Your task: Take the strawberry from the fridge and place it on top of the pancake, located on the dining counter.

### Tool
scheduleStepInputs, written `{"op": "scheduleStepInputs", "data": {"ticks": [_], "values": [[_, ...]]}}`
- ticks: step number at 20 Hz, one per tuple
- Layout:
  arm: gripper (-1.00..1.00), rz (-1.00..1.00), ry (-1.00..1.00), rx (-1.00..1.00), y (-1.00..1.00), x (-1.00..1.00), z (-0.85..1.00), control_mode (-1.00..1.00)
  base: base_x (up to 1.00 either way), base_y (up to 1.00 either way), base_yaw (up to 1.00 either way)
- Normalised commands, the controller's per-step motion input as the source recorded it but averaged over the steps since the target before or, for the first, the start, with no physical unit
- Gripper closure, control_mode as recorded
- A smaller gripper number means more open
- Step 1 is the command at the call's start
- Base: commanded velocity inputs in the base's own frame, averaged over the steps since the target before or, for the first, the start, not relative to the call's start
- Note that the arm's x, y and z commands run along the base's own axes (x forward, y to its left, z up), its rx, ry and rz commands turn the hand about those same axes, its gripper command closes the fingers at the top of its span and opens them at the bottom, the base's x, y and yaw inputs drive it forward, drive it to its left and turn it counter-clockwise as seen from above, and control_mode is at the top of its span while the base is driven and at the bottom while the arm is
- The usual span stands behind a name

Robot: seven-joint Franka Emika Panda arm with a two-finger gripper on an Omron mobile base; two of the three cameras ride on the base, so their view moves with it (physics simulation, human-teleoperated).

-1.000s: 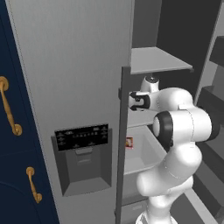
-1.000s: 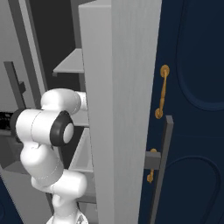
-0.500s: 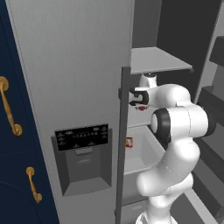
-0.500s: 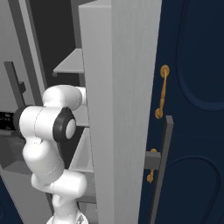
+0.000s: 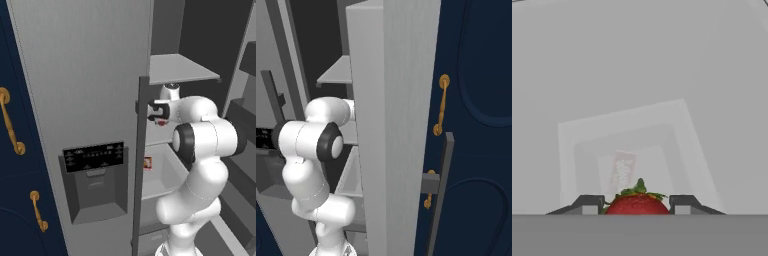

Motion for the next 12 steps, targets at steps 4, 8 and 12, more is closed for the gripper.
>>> {"op": "scheduleStepInputs", "data": {"ticks": [4, 8, 12], "values": [[1.00, 0.00, -0.34, 0.07, 0.00, 0.00, -0.16, -1.00, 0.00, 0.00, 0.00], [1.00, 0.00, -0.19, 0.05, 0.00, -0.07, 0.10, -1.00, 0.00, 0.00, 0.00], [1.00, -0.10, 0.02, 0.00, 0.00, -0.44, 0.31, -1.00, 0.00, 0.00, 0.00]]}}
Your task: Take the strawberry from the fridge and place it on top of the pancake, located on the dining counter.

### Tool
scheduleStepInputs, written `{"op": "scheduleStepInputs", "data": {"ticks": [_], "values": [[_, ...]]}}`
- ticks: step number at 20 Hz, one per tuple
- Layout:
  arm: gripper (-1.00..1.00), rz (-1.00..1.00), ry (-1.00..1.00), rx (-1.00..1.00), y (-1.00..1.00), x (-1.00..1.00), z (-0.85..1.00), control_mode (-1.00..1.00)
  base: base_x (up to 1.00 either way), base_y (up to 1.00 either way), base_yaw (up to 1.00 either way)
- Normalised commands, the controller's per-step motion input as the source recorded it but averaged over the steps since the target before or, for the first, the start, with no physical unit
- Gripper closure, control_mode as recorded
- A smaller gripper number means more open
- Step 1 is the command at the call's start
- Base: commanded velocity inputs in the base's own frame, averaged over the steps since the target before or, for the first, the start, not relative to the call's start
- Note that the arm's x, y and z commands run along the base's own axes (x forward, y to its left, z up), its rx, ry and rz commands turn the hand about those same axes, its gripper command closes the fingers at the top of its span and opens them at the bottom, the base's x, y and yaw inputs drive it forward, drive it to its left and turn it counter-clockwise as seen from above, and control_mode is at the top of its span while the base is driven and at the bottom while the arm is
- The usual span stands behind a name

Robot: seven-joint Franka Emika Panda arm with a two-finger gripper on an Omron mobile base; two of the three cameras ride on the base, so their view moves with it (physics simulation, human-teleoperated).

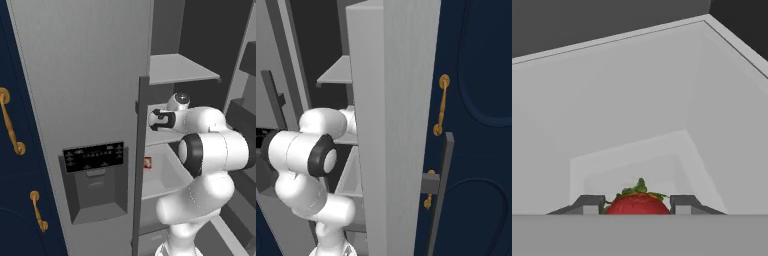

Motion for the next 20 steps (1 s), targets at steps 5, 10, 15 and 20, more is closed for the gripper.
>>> {"op": "scheduleStepInputs", "data": {"ticks": [5, 10, 15, 20], "values": [[1.00, -0.10, 0.00, 0.00, 0.00, -0.79, 0.49, -1.00, 0.00, 0.00, 0.00], [1.00, -0.03, 0.00, 0.00, 0.00, -0.72, 0.50, -1.00, 0.00, 0.00, 0.00], [1.00, 0.01, 0.00, 0.01, 0.00, -0.70, 0.45, -1.00, 0.00, 0.00, 0.00], [1.00, 0.00, 0.00, 0.00, 0.00, -0.94, 0.60, -1.00, 0.00, 0.00, 0.00]]}}
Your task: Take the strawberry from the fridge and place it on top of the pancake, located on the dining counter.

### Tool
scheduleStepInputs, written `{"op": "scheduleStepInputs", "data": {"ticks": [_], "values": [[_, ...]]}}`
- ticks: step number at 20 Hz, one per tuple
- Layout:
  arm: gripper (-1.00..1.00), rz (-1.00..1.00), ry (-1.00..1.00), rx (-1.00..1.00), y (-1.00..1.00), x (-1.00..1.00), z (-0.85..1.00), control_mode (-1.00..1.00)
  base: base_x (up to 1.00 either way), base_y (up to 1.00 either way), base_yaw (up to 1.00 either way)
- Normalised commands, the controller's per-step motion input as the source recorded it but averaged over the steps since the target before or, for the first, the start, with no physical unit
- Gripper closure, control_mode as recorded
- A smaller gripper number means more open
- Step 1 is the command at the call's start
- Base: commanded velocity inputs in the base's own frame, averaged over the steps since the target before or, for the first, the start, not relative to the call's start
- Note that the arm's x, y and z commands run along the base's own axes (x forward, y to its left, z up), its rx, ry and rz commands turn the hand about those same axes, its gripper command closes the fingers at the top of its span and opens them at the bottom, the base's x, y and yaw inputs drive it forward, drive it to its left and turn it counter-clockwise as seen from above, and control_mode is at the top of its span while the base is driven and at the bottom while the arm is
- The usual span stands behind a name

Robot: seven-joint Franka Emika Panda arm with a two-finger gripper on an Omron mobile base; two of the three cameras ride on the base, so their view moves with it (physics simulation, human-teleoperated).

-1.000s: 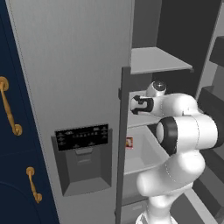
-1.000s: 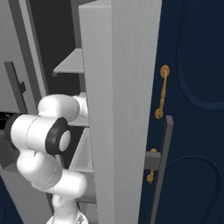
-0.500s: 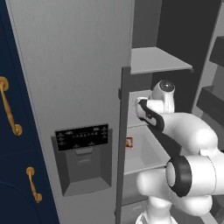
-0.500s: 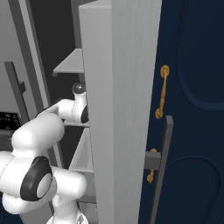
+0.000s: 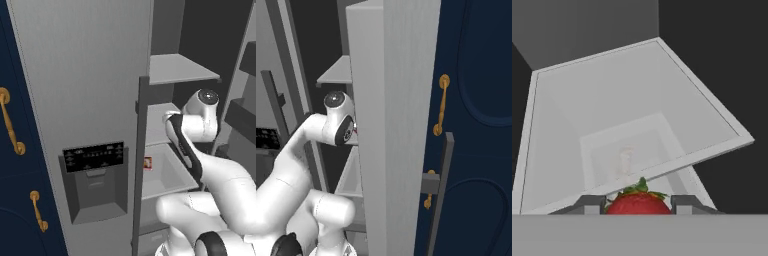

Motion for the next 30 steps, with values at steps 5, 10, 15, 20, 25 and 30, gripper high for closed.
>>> {"op": "scheduleStepInputs", "data": {"ticks": [5, 10, 15, 20, 25, 30], "values": [[1.00, 0.00, 0.03, 0.00, 0.11, -1.00, 0.29, -1.00, 0.00, 0.00, 0.00], [1.00, 0.04, 0.01, 0.00, 0.11, -1.00, 0.37, -1.00, 0.00, 0.00, 0.00], [1.00, 0.06, 0.06, 0.00, 0.17, -0.96, 0.64, -1.00, 0.00, 0.00, 0.00], [1.00, 0.01, 0.13, 0.00, 0.26, -0.72, 0.41, -1.00, 0.00, 0.00, 0.00], [1.00, 0.00, 0.09, -0.05, 0.16, -0.52, -0.10, -1.00, 0.00, 0.00, 0.00], [1.00, 0.01, 0.00, -0.05, -0.01, -0.19, -0.42, -1.00, 0.00, 0.00, 0.00]]}}
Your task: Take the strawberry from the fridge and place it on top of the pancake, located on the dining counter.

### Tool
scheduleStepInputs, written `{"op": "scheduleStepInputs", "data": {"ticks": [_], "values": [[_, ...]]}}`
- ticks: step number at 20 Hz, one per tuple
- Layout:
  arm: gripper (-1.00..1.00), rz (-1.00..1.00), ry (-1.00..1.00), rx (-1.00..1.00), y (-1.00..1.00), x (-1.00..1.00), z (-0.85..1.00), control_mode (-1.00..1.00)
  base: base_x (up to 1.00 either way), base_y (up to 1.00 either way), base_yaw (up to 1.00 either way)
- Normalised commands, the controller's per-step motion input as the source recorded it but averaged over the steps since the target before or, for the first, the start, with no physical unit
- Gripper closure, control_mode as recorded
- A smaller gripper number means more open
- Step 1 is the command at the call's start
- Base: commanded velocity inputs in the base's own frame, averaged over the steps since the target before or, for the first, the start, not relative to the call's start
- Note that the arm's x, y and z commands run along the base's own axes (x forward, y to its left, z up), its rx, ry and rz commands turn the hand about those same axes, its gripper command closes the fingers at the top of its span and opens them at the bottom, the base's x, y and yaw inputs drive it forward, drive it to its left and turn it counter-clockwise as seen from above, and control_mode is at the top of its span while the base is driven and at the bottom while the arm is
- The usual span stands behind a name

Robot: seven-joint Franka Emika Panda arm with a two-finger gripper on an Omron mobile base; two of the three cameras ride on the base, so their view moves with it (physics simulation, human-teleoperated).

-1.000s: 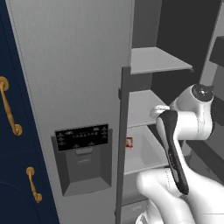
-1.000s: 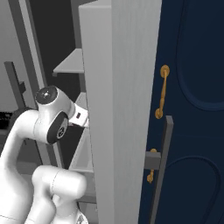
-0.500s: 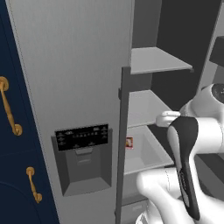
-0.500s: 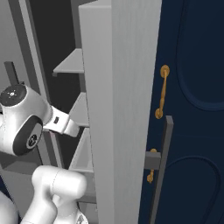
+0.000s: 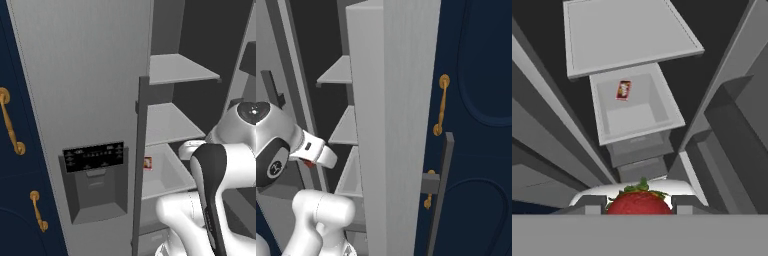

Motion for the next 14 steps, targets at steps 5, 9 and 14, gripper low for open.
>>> {"op": "scheduleStepInputs", "data": {"ticks": [5, 9, 14], "values": [[1.00, 0.00, 0.00, 0.00, 0.00, -0.04, 0.00, -1.00, 0.00, 0.00, 0.00], [1.00, 0.01, 0.00, 0.00, 0.00, -0.01, 0.00, -1.00, 0.00, 0.00, 0.00], [1.00, 0.00, 0.00, 0.00, 0.06, -0.16, 0.00, 1.00, -0.60, 0.10, -0.01]]}}
